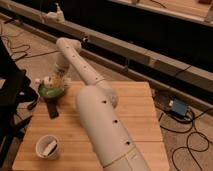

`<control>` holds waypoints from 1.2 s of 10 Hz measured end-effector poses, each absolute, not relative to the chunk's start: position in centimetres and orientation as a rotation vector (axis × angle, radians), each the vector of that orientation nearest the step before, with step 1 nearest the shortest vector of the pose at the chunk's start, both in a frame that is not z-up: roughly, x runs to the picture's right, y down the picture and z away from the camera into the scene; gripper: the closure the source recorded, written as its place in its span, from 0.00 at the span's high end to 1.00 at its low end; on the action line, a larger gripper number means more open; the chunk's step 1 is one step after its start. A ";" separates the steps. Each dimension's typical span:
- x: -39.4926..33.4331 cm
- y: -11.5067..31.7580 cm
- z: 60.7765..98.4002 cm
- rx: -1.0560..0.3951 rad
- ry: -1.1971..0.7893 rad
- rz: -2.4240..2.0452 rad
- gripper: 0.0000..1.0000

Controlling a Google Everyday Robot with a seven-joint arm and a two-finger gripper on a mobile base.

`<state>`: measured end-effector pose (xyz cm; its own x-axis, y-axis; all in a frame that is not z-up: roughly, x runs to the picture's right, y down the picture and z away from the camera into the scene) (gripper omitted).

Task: Place the bottle in the ceramic bowl

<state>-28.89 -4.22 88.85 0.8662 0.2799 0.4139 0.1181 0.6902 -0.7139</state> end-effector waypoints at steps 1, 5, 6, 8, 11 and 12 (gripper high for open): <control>-28.8 -4.5 89.0 -0.803 -0.528 0.099 0.00; -28.7 -8.5 91.3 -0.647 -0.546 0.171 0.00; -28.8 -8.8 91.7 -0.625 -0.545 0.175 0.00; -28.8 -7.7 92.7 -0.637 -0.538 0.192 0.09; -30.1 -5.4 93.6 -0.677 -0.600 0.222 0.41; -30.4 -5.2 93.7 -0.676 -0.618 0.218 0.47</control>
<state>-30.42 -5.21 93.66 0.8007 0.3812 0.4621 0.0067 0.7657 -0.6432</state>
